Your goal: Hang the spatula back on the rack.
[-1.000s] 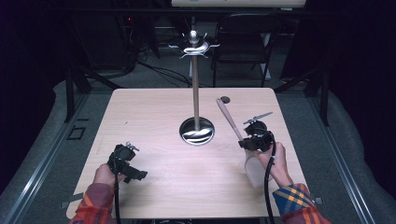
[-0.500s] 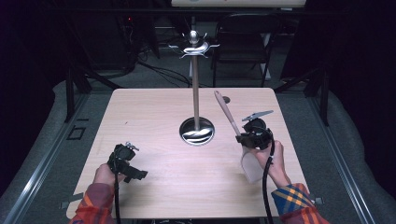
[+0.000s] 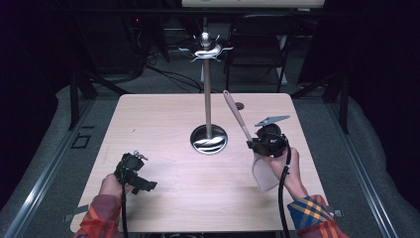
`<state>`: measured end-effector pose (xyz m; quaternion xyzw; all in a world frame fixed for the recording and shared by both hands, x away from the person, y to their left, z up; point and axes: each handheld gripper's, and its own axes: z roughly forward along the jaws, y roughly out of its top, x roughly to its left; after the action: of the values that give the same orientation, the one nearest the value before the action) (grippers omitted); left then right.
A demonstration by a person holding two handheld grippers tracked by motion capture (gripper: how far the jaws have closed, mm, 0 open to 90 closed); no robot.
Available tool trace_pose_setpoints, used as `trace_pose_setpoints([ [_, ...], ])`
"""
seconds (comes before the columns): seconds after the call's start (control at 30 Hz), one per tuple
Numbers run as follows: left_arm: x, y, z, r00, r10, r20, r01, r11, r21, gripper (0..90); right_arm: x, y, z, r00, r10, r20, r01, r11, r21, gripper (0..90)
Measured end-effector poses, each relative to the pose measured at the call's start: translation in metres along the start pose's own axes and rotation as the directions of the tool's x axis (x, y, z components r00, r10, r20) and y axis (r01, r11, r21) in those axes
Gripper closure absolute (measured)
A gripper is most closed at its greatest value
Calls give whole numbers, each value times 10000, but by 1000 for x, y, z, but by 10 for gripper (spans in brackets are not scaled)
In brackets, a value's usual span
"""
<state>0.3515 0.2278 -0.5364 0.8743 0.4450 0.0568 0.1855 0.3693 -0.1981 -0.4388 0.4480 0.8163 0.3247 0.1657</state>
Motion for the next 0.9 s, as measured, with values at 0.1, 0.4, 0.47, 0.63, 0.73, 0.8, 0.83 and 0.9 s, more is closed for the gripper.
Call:
trace_pose_setpoints([
  [0.1,0,0,0,10000,8,-22,-8,10000,-9,29,4,3,-5,10000,-75,-61,74,9996,-286,784],
  [0.4,0,-1,0,10000,-35,-86,35,10000,-14,29,8,10,-14,9998,-178,-86,172,9979,-624,783],
  [0.47,0,-1,0,10000,-34,-53,34,10000,-7,29,9,12,-17,9997,-202,-109,193,9971,-737,783],
  [0.63,0,-1,1,10000,-5,-72,5,10000,38,29,13,18,-28,9983,-441,-389,406,9954,-871,784],
  [0.73,1,-2,1,10000,-31,-36,32,10000,41,29,14,18,-24,9961,-443,-764,249,9711,-2375,784],
  [0.8,1,-2,1,10000,-37,-28,37,10000,33,29,15,20,-27,9981,-375,-487,251,9719,-2342,784],
  [0.83,1,-1,1,10000,-28,-45,29,10000,55,29,16,21,-29,9986,-378,-364,287,9740,-2248,784],
  [0.9,1,-1,1,10000,-25,-46,25,10000,58,29,16,22,-31,9985,-401,-362,302,9700,-2413,784],
])
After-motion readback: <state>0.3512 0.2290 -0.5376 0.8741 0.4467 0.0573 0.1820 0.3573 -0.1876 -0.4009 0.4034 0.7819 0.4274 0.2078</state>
